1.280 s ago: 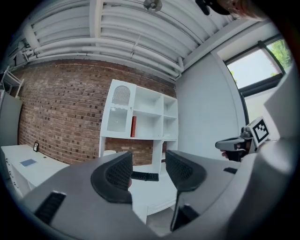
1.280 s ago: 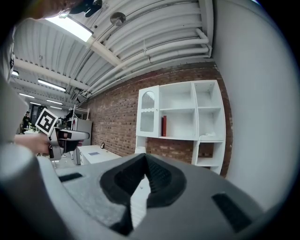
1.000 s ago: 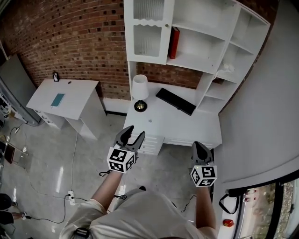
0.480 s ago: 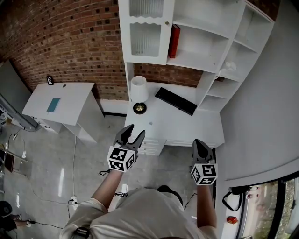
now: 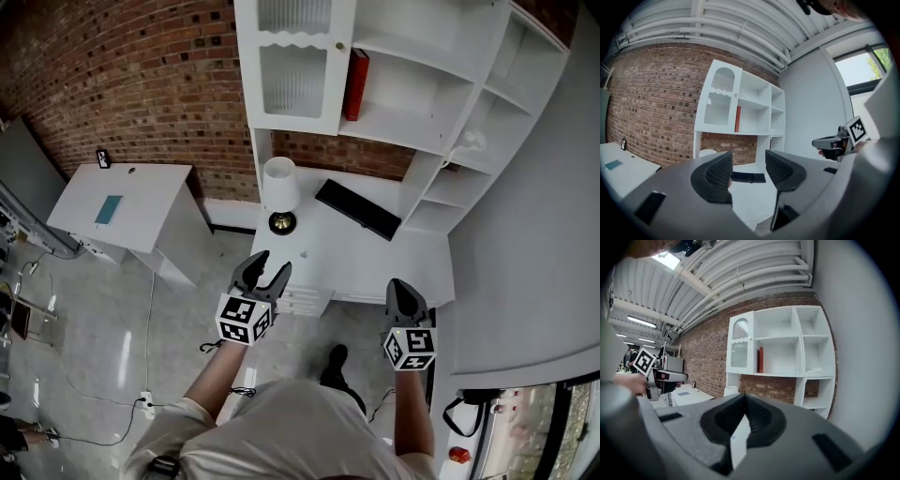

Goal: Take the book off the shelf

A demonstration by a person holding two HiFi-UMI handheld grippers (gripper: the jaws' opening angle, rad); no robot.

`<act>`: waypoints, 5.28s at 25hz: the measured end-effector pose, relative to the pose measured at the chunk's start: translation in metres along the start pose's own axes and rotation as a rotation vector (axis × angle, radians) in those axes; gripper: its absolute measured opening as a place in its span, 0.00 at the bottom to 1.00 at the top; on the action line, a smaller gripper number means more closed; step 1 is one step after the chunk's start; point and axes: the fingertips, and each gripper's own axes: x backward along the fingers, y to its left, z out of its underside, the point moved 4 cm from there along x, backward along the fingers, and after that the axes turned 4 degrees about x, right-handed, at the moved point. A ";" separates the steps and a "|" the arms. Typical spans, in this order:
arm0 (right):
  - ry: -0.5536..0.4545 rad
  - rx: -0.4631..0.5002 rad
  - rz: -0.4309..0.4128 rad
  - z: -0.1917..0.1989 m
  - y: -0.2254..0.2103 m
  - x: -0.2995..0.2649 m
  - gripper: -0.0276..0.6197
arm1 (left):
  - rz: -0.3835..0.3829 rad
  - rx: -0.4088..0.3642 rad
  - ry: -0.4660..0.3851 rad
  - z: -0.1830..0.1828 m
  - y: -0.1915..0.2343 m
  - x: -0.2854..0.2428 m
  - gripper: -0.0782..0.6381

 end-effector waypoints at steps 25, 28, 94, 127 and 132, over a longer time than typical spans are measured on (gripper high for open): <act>-0.035 0.021 -0.227 -0.011 -0.186 -0.161 0.05 | -0.179 -0.031 -0.026 -0.035 -0.048 -0.207 0.41; -0.044 0.028 -0.238 -0.011 -0.202 -0.170 0.05 | -0.177 -0.068 -0.037 -0.047 -0.053 -0.231 0.41; 0.034 -0.065 -0.063 0.009 -0.271 -0.243 0.05 | -0.519 0.012 -0.022 -0.182 0.079 -0.612 0.45; 0.020 -0.089 -0.094 0.021 -0.254 -0.197 0.05 | -0.349 -0.015 -0.080 -0.179 0.017 -0.526 0.31; 0.020 -0.081 -0.121 0.024 -0.249 -0.183 0.05 | -0.340 -0.015 -0.096 -0.172 0.005 -0.494 0.31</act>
